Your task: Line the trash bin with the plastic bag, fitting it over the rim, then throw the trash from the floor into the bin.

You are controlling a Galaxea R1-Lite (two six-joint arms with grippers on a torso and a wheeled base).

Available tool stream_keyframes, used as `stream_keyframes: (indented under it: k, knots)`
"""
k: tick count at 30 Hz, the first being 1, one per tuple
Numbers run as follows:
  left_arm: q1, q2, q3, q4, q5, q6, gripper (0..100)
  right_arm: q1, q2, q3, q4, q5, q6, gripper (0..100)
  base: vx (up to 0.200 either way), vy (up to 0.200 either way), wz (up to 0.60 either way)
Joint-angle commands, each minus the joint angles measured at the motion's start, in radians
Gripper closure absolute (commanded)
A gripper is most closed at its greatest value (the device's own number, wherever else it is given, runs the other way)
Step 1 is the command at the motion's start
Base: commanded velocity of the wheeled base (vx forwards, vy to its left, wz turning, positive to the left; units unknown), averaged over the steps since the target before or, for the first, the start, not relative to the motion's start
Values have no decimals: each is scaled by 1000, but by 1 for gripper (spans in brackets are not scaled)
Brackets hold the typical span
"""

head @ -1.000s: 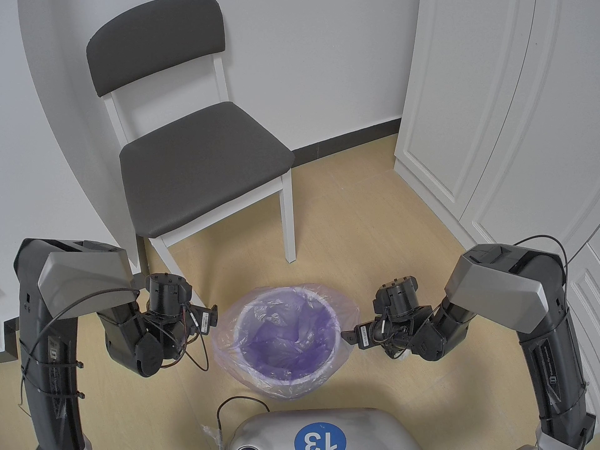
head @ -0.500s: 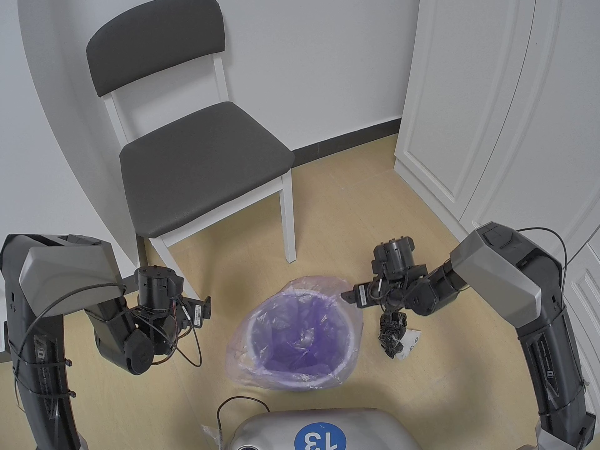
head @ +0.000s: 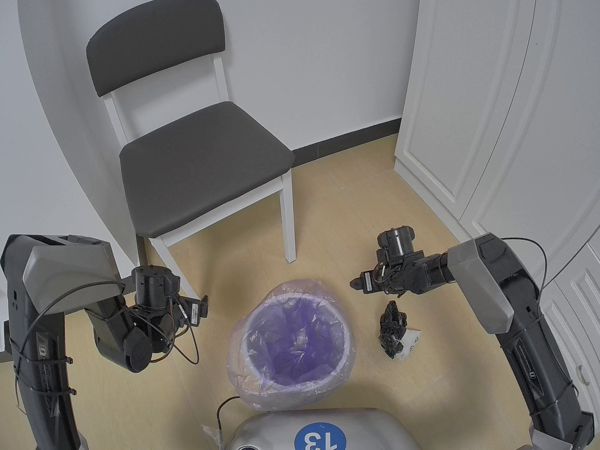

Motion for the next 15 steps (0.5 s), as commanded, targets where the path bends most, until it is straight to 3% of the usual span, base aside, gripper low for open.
stream_keyframes:
  k: [1, 5, 9, 15]
  knots:
    - [6, 21, 13, -30, 0, -1, 0, 20, -49, 64, -9, 26, 12, 0, 0, 0, 0]
    - [0, 28, 29, -51, 0, -2, 0, 37, -52, 70, -9, 39, 18, 0, 0, 0, 0]
    - [-14, 50, 76, -127, 0, 2, 0, 80, -63, 120, -95, 75, 64, 0, 0, 0, 0]
    - [-40, 54, 84, -140, 3, 1, 0, 92, -22, 87, -101, 88, 47, 0, 0, 0, 0]
